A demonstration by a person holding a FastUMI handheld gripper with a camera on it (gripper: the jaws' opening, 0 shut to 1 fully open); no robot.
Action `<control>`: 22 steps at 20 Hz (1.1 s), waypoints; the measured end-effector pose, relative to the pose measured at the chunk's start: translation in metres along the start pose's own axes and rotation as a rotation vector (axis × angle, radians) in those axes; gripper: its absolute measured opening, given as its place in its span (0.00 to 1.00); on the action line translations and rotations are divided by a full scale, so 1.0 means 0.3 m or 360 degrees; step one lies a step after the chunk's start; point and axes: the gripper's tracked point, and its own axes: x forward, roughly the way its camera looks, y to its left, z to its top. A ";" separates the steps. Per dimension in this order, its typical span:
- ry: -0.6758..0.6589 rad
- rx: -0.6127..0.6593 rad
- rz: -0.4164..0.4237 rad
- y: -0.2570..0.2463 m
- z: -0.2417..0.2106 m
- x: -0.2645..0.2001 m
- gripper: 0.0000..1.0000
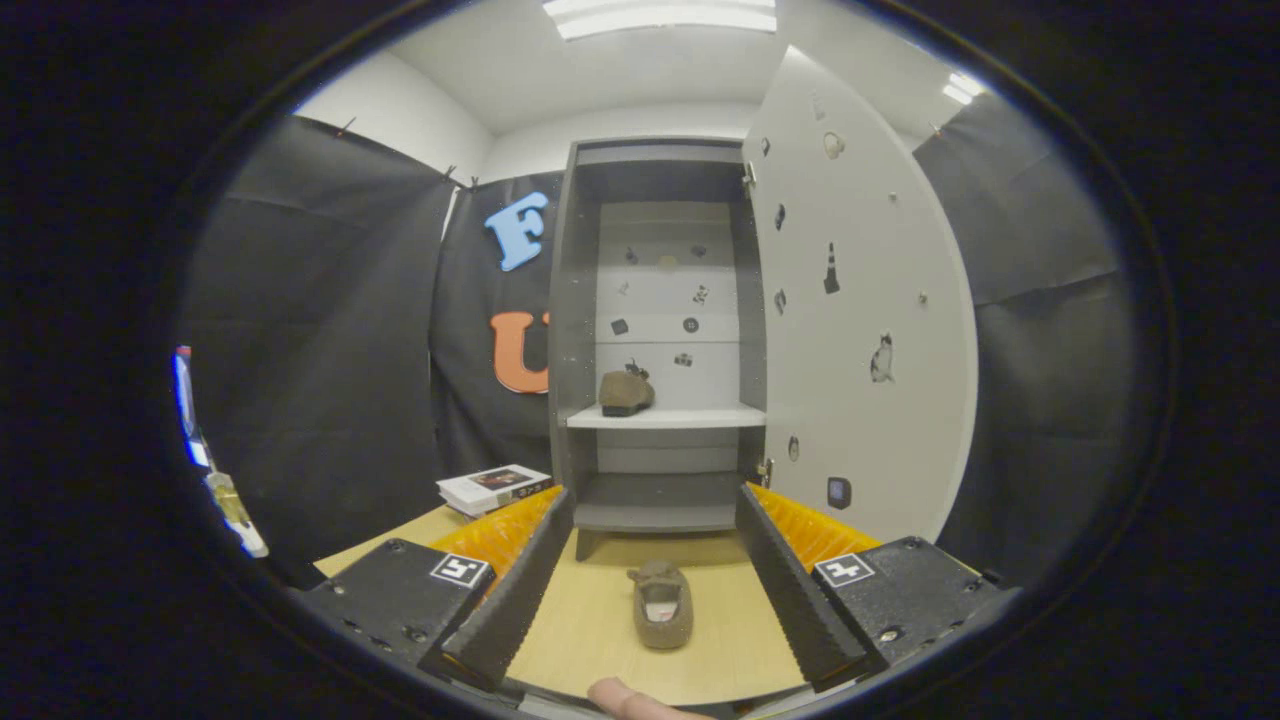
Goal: Open the shoe cabinet door, grab the shoes and put them into the shoe cabinet, then close the shoe cabinet door.
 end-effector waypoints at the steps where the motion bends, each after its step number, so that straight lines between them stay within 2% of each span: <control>1: 0.0033 -0.0007 0.0006 0.008 -0.043 0.031 1.00; 5: 0.0155 0.0031 0.0058 0.038 -0.210 0.168 1.00; 11: 0.0355 0.0019 0.0022 0.028 -0.499 0.379 1.00; 13: 0.0438 0.0040 0.0073 0.061 -0.581 0.440 1.00; 17: 0.0583 0.0091 0.0067 0.082 -0.717 0.555 0.99; 22: 0.0808 0.0135 -0.0052 0.061 -0.871 0.656 0.88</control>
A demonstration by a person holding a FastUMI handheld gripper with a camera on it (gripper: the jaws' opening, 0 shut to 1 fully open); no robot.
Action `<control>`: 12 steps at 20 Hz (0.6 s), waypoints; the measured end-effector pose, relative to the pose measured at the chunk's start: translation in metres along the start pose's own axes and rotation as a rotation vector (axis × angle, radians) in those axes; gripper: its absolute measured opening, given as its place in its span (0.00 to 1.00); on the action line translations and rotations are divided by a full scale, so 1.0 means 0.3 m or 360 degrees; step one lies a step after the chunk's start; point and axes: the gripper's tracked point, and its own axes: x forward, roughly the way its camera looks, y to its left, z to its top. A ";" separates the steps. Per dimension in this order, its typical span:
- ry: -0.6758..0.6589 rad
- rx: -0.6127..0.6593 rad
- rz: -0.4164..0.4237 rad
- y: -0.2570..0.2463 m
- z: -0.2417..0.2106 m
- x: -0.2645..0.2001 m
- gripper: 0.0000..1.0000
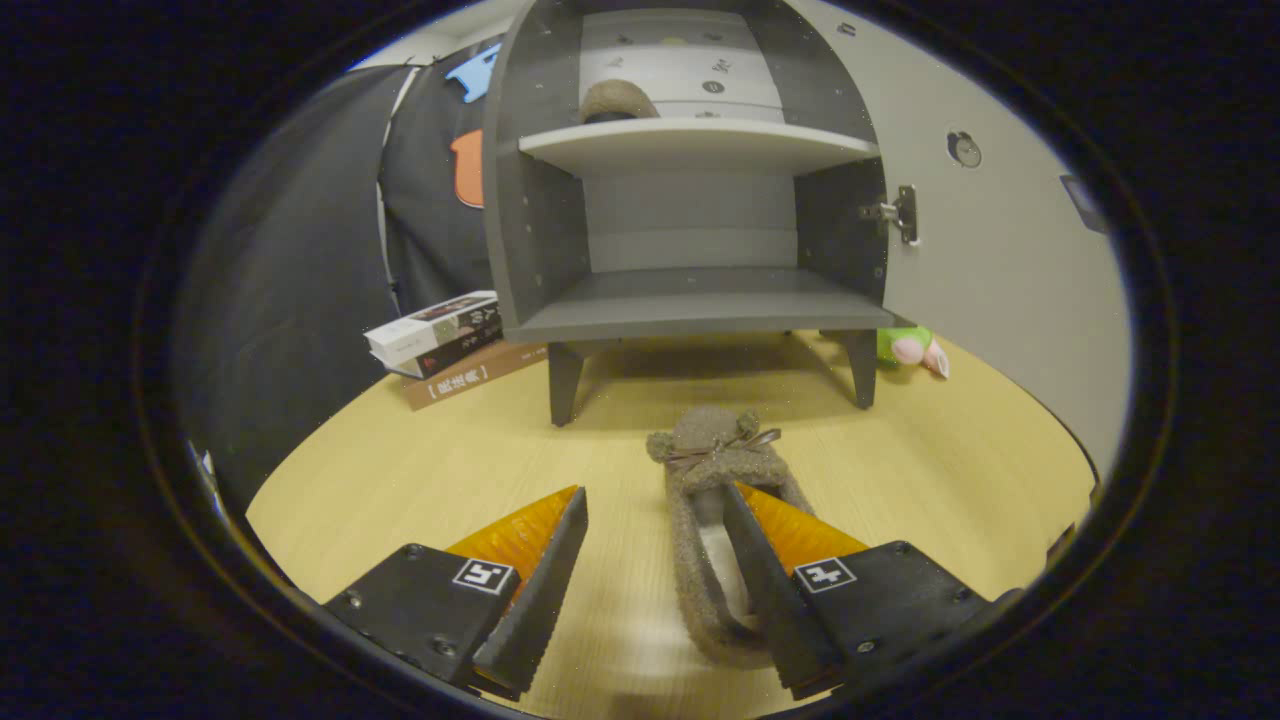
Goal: Open the shoe cabinet door, grab the shoes and put them into the shoe cabinet, then close the shoe cabinet door.
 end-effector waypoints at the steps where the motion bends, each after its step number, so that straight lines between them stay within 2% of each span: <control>1: 0.0004 0.0013 -0.0037 -0.013 0.003 0.021 0.86; 3: -0.0018 -0.0003 -0.0093 -0.034 0.019 0.065 0.81; 5: 0.0131 0.0030 -0.0094 -0.029 -0.033 0.101 0.69; 7: 0.0034 0.0047 -0.0130 -0.051 0.005 0.134 0.57; 8: -0.0011 0.0072 -0.0131 -0.066 0.011 0.156 0.40; 9: -0.0017 0.0097 -0.0039 -0.034 0.014 0.160 0.22; 10: -0.0003 0.0069 -0.0011 -0.032 0.006 0.163 0.05; 12: -0.0043 0.0039 -0.0016 -0.052 0.022 0.133 0.04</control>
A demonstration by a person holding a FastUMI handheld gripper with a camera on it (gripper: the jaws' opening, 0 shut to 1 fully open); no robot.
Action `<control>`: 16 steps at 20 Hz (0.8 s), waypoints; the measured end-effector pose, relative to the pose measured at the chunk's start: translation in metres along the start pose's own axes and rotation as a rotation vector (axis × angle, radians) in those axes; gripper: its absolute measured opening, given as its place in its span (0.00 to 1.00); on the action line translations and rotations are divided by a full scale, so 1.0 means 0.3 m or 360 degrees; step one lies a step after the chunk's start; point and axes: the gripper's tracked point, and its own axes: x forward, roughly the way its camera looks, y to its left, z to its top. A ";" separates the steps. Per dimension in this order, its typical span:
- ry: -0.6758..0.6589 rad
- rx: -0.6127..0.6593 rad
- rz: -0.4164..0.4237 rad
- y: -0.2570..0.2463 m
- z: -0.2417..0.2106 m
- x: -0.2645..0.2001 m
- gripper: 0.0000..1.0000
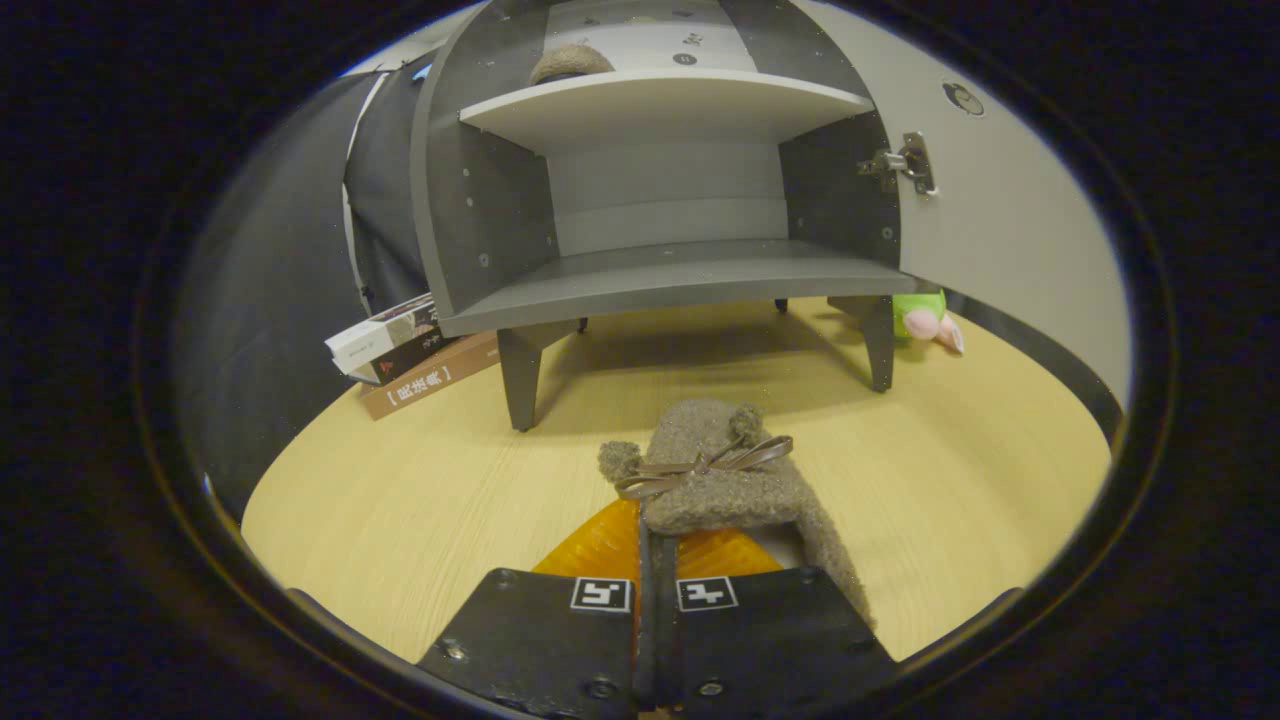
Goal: Open the shoe cabinet door, grab the shoes and put them into the shoe cabinet, then close the shoe cabinet door.
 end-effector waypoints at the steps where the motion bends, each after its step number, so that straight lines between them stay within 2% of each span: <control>1: -0.0028 -0.0003 0.0029 0.006 0.009 -0.022 0.04; 8: -0.0363 -0.0234 0.0022 -0.013 0.195 -0.279 0.04; 16: -0.0567 -0.0372 0.0079 0.066 0.490 -0.575 0.04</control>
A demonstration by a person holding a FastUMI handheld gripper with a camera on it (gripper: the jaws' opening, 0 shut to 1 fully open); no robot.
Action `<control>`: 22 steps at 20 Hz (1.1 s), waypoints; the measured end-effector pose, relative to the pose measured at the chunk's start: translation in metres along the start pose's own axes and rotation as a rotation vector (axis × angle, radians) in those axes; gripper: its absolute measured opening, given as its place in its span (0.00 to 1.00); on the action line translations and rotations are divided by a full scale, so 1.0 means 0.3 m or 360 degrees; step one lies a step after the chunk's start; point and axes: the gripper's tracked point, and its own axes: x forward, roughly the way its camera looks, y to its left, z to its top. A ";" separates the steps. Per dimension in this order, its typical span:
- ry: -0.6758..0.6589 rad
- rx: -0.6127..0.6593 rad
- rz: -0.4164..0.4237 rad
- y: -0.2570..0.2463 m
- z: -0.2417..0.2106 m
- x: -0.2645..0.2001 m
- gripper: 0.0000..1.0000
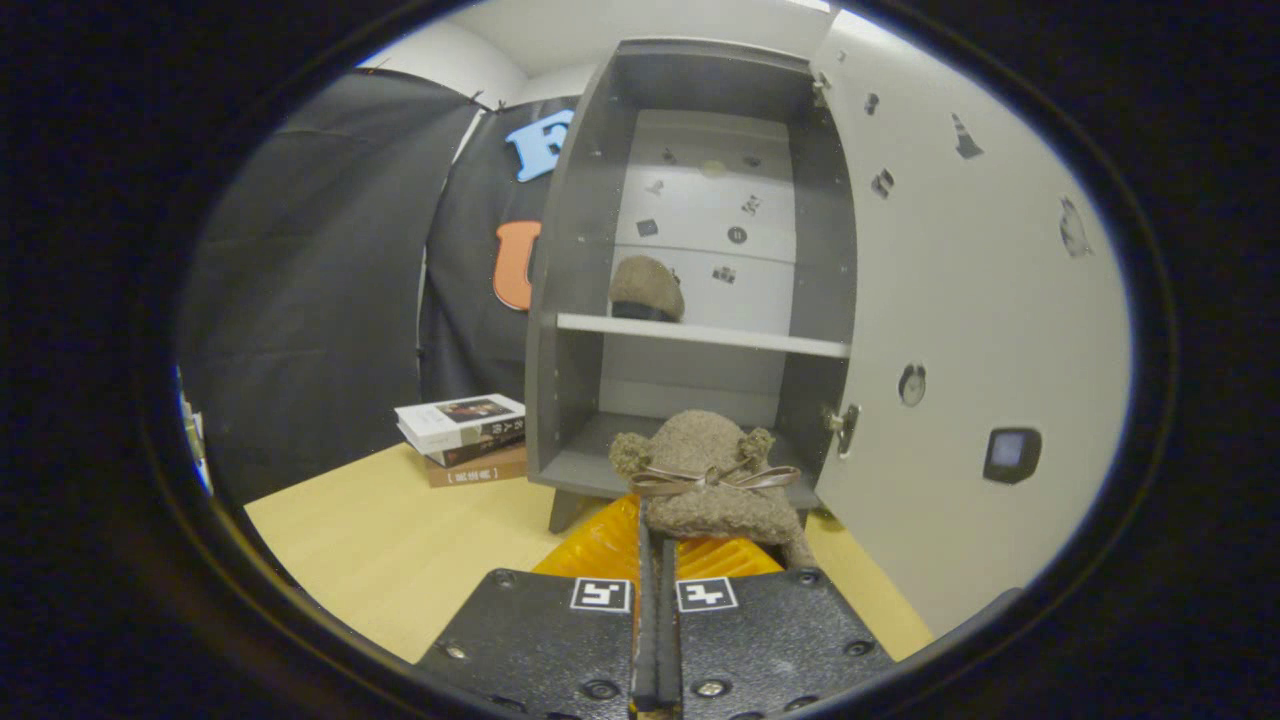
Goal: Open the shoe cabinet door, grab the shoes and put them into the shoe cabinet, then close the shoe cabinet door.
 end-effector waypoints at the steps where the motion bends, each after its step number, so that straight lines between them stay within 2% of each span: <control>1: -0.0028 -0.0016 0.0014 0.008 0.054 -0.014 0.04; 9: -0.0209 -0.0040 0.0044 0.012 0.468 -0.097 0.04; 12: -0.0246 0.0048 0.0072 -0.018 0.626 -0.070 0.04; 18: -0.0192 0.0173 -0.0018 -0.202 0.851 0.129 0.04; 22: -0.0144 0.0125 -0.0180 -0.324 0.914 0.312 0.04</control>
